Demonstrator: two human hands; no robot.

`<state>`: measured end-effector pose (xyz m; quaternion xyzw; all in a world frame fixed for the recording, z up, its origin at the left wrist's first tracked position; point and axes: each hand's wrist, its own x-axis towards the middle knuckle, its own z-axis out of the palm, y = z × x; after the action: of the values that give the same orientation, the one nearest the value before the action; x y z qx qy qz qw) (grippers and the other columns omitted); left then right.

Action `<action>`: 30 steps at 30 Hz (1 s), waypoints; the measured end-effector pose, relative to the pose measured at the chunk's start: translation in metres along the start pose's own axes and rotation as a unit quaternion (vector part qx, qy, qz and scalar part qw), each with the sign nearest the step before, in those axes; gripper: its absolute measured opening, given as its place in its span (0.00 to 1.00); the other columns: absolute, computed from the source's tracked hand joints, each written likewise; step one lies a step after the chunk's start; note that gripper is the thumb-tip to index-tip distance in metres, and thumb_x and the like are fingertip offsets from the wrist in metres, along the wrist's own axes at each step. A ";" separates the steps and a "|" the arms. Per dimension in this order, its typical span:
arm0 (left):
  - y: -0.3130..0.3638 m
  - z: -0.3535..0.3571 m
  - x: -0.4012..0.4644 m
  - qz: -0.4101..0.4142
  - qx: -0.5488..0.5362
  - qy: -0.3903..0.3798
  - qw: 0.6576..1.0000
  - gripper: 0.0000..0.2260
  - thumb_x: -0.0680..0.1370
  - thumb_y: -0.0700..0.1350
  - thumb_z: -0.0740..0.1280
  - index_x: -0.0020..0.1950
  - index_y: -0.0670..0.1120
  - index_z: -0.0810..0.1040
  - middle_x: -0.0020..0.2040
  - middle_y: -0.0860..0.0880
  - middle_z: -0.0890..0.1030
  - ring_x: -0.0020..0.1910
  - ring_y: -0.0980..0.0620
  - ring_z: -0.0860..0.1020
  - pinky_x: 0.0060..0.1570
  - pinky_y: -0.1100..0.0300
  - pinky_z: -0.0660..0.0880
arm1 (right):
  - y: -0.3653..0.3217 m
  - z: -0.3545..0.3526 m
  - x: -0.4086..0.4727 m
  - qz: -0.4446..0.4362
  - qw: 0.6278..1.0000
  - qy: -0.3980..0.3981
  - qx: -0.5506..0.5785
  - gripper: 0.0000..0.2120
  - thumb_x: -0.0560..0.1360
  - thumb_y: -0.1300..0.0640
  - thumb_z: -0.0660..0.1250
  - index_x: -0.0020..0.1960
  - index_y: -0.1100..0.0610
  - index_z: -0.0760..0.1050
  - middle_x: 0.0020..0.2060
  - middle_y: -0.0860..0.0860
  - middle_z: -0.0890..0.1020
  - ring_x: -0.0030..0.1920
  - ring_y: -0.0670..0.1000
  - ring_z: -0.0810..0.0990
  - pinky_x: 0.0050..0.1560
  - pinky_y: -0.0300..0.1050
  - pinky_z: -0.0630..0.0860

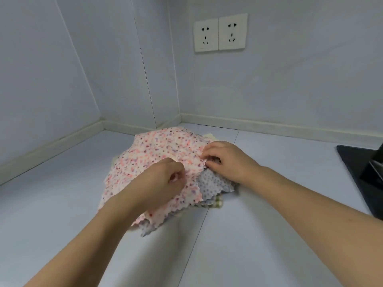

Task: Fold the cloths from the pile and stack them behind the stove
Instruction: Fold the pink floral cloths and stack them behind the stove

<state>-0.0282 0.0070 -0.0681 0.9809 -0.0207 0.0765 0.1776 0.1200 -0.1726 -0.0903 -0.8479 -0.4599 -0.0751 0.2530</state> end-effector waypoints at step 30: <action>0.137 -0.159 -0.073 0.028 -0.215 0.271 0.938 0.10 0.82 0.44 0.55 0.42 0.47 0.72 0.31 0.52 0.70 0.29 0.53 0.67 0.26 0.62 0.66 | -0.176 -0.156 -0.073 0.118 0.978 0.172 0.001 0.13 0.72 0.63 0.59 0.32 0.55 0.61 0.35 0.50 0.67 0.36 0.52 0.68 0.33 0.46 0.61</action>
<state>-0.1324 -0.0645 0.1152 0.8604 -0.0149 0.3379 0.3812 -0.0489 -0.2250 0.0807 -0.8701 -0.3064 -0.1891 0.3366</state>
